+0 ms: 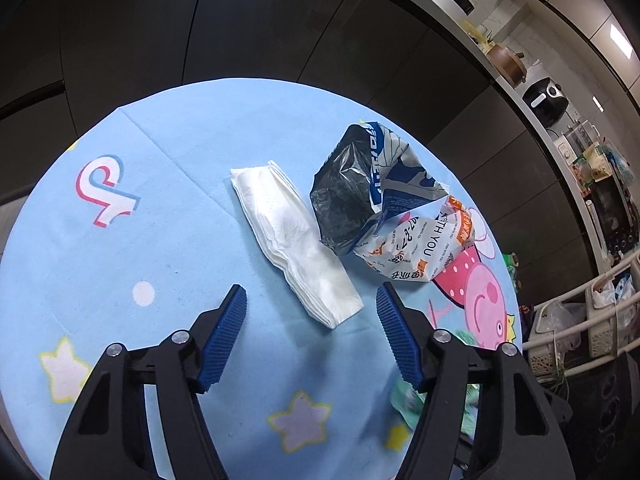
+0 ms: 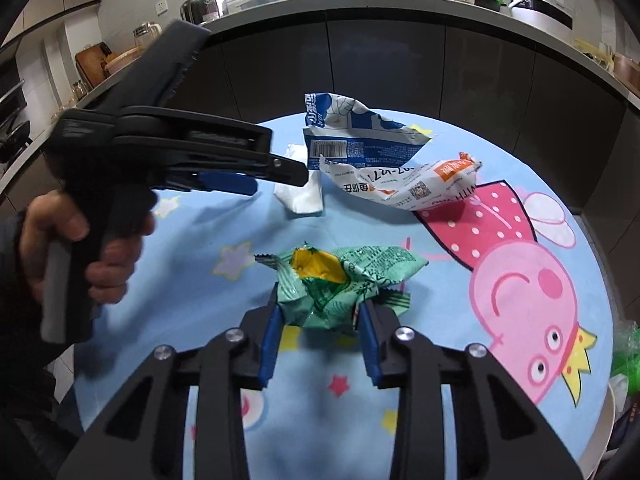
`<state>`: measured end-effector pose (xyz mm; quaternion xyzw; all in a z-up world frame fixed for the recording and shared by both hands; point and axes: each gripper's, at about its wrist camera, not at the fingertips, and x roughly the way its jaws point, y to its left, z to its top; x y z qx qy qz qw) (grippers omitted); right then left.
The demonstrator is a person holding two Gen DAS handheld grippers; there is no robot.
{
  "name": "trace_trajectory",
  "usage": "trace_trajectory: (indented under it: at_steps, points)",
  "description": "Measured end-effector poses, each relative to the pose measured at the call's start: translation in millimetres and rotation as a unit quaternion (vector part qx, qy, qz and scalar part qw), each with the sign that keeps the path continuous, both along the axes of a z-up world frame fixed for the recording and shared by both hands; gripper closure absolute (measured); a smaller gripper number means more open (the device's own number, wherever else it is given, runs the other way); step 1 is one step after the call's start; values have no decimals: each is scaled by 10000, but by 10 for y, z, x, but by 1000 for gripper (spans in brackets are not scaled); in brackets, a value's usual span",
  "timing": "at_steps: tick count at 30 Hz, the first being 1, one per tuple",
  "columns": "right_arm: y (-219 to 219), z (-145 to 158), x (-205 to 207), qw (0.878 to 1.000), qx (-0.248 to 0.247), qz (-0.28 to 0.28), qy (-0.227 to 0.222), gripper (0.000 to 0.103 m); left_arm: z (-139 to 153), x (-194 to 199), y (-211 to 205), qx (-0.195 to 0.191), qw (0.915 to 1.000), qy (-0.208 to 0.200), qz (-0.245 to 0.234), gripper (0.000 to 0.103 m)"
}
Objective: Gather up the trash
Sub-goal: 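Grasp the green wrapper with the right gripper while the left grasps the white tissue, then carry the white tissue and green wrapper over the white bin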
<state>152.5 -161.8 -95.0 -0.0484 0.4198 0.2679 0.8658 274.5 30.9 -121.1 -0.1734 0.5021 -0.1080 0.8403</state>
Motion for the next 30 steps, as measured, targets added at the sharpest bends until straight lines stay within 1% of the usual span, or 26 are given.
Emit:
trace_trajectory:
  at_steps: [2,3,4,5,6,7,8,11,13,18,20,23,30]
  points:
    - [-65,46,-149,10000,73,-63,-4,69,-35,25,-17,-12,10000,26,0,47]
    - [-65,58,-211,9999,95,-91,0,69,-36,26,-12,1,10000,-29,21,50]
    - [-98,75,-276,9998,112,-163,13,69,-52,38,-19,-34,10000,0,-4,59]
    - [-130,89,-328,9997,144,-220,22,69,-63,45,-21,-18,10000,20,24,62]
    - [-161,103,-363,9995,178,-270,29,69,-62,33,-18,-17,10000,26,37,73]
    - [-199,116,-404,9991,223,-366,43,69,-82,39,-25,-103,9999,87,-24,92]
    - [-233,127,-432,9986,271,-445,52,68,-103,32,-27,-139,9998,144,-37,99]
    - [-318,144,-497,9972,424,-610,77,68,-75,-70,-70,-47,10000,61,39,101]
    - [-335,174,-516,9969,453,-645,52,68,-23,-168,-58,-80,10000,14,36,101]
    - [-356,233,-575,9963,539,-661,-54,68,136,-590,-12,-13,10000,7,-14,101]
    - [-346,236,-589,9959,594,-672,-69,68,155,-752,-8,117,9999,45,-52,101]
    - [-329,233,-630,9958,634,-657,-71,68,206,-1020,-51,438,9990,14,-125,101]
    - [-346,300,-743,9953,693,-652,-179,68,425,-1404,-161,724,9969,-228,-229,101]
